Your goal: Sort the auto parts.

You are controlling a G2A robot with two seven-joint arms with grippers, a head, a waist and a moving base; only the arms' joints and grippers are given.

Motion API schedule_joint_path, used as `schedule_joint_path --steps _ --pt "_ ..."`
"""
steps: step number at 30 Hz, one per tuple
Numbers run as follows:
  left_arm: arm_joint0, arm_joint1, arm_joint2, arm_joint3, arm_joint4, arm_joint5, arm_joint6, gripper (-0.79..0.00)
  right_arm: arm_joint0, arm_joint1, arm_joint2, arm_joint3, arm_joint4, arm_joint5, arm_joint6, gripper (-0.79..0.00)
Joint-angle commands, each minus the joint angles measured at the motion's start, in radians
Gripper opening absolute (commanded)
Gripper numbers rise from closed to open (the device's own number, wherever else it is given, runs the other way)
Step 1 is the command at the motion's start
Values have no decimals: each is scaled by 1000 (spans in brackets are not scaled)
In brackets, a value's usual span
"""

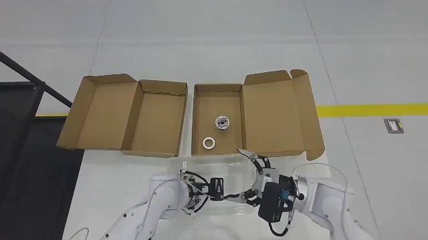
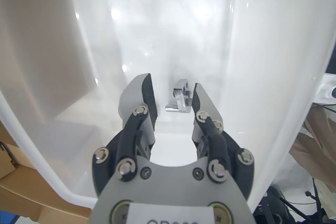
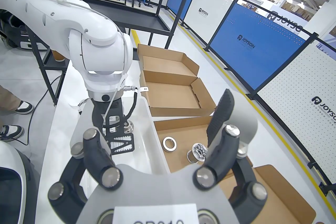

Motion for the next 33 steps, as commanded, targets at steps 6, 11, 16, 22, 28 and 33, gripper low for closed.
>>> schedule_joint_path --steps 6,11,16,22,28,33 --pt "-23 16 38 19 -36 15 -14 -468 0 0 0 0 0 0 0 0" --pt "-43 26 67 31 -64 24 -24 -486 0 0 0 0 0 0 0 0" --pt "-63 34 94 40 -90 38 -38 -496 0 0 0 0 0 0 0 0" --pt "-89 42 125 50 -126 54 -54 -499 0 0 0 0 0 0 0 0" --pt "-110 49 150 62 -151 63 -62 -529 0 0 0 0 0 0 0 0" --pt "-126 54 171 70 -171 69 -69 -656 0 0 0 0 0 0 0 0"
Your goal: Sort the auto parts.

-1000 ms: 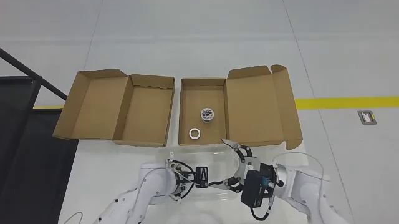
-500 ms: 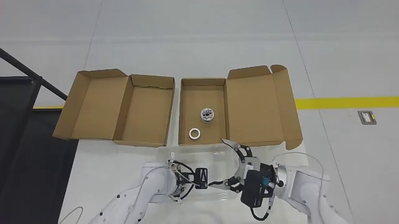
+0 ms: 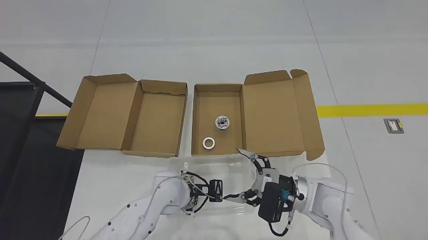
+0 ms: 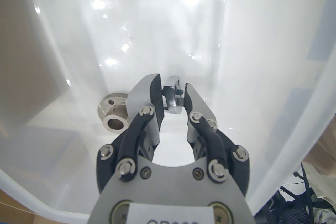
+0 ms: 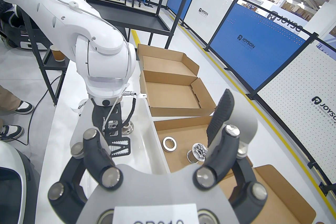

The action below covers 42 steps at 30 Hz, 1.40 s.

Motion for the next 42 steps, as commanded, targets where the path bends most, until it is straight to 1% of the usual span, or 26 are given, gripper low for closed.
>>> schedule_joint_path --steps 1,2,7,11,14,18,21,22,24,25,28,39,41,42 --pt "-5 2 7 2 -5 2 -2 -730 0 0 0 0 0 0 0 0" --pt "-8 2 10 2 -8 3 -3 -785 0 0 0 0 0 0 0 0" --pt "-19 9 6 -16 -39 2 -2 -785 0 0 0 0 0 0 0 0" --pt "-15 21 -34 -71 -81 -10 14 -785 0 0 0 0 0 0 0 0" --pt "4 37 -93 -126 -109 -16 45 -785 0 0 0 0 0 0 0 0" --pt "42 61 -195 -196 -119 -2 113 -785 0 0 0 0 0 0 0 0" --pt "72 77 -266 -226 -115 9 169 -785 0 0 0 0 0 0 0 0" --pt "85 83 -300 -236 -115 25 202 -785 0 0 0 0 0 0 0 0" --pt "102 89 -339 -249 -115 40 247 -785 0 0 0 0 0 0 0 0" --pt "122 95 -370 -251 -119 46 286 -785 0 0 0 0 0 0 0 0" --pt "162 107 -441 -267 -112 70 350 -785 0 0 0 0 0 0 0 0" --pt "162 107 -441 -267 -112 70 350 -785 0 0 0 0 0 0 0 0" --pt "170 106 -431 -265 -92 77 357 -785 0 0 0 0 0 0 0 0" --pt "168 105 -433 -255 -90 98 362 -785 0 0 0 0 0 0 0 0"
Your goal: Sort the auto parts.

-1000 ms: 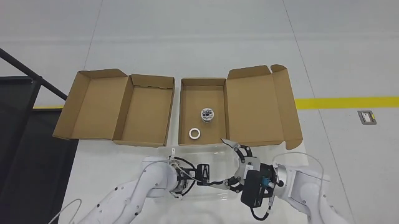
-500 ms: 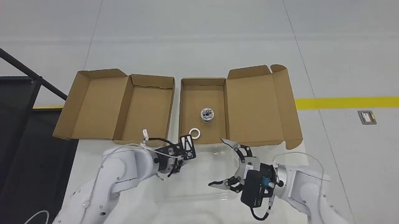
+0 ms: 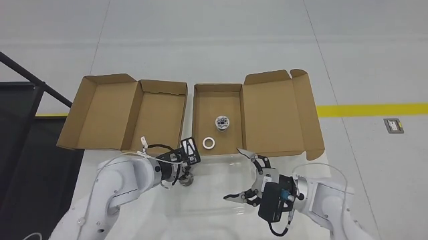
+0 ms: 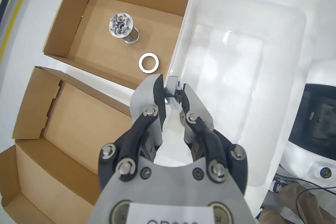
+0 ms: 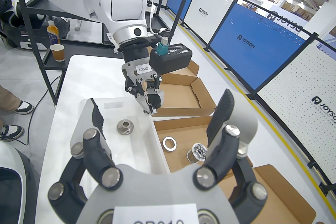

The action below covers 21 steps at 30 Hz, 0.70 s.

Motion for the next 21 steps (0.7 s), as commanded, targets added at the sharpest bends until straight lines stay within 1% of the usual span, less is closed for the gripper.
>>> schedule_joint_path --steps 1,2,4,5,6,9,12,13,14,16,17,21 --pt "-8 -4 -2 26 2 62 18 -785 0 0 0 0 0 0 0 0" --pt "-28 -10 -5 61 -11 123 33 -785 0 0 0 0 0 0 0 0" --pt "-60 -20 -5 120 -43 203 58 -785 0 0 0 0 0 0 0 0" --pt "-94 -27 -3 176 -56 257 69 -785 0 0 0 0 0 0 0 0" --pt "-110 -32 1 203 -56 286 75 -785 0 0 0 0 0 0 0 0" --pt "-186 -53 27 346 -84 390 102 -785 0 0 0 0 0 0 0 0" --pt "-263 -75 60 493 -127 415 113 -785 0 0 0 0 0 0 0 0" --pt "-291 -83 75 544 -124 424 113 -785 0 0 0 0 0 0 0 0" --pt "-324 -94 98 604 -105 453 123 -785 0 0 0 0 0 0 0 0" --pt "-361 -110 125 683 -107 470 133 -785 0 0 0 0 0 0 0 0" --pt "-390 -124 147 744 -98 497 144 -785 0 0 0 0 0 0 0 0" --pt "-451 -159 184 886 -121 539 183 -785 0 0 0 0 0 0 0 0"
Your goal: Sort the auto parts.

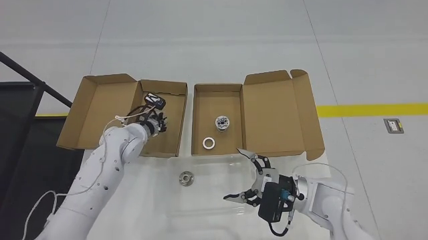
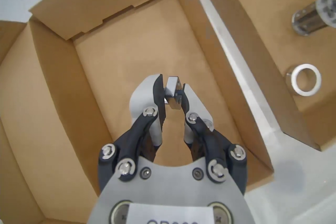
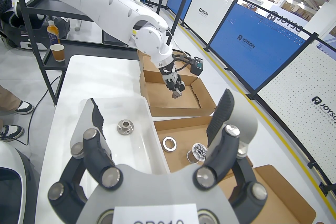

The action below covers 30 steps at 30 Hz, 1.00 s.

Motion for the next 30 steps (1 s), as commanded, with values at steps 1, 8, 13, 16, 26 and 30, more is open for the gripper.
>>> schedule_joint_path --steps 1,8,13,16,26,30 --pt "-24 -15 15 68 -1 25 20 -785 0 0 0 0 0 0 0 0" --pt "-81 -64 50 229 23 108 90 -785 0 0 0 0 0 0 0 0" --pt "-99 -85 49 284 12 109 115 -566 0 0 0 0 0 0 0 0" --pt "-106 -93 44 299 17 107 125 -314 0 0 0 0 0 0 0 0" --pt "-94 -90 -9 242 47 78 144 -314 0 0 0 0 0 0 0 0" --pt "-62 -74 -51 146 64 39 137 -409 0 0 0 0 0 0 0 0"
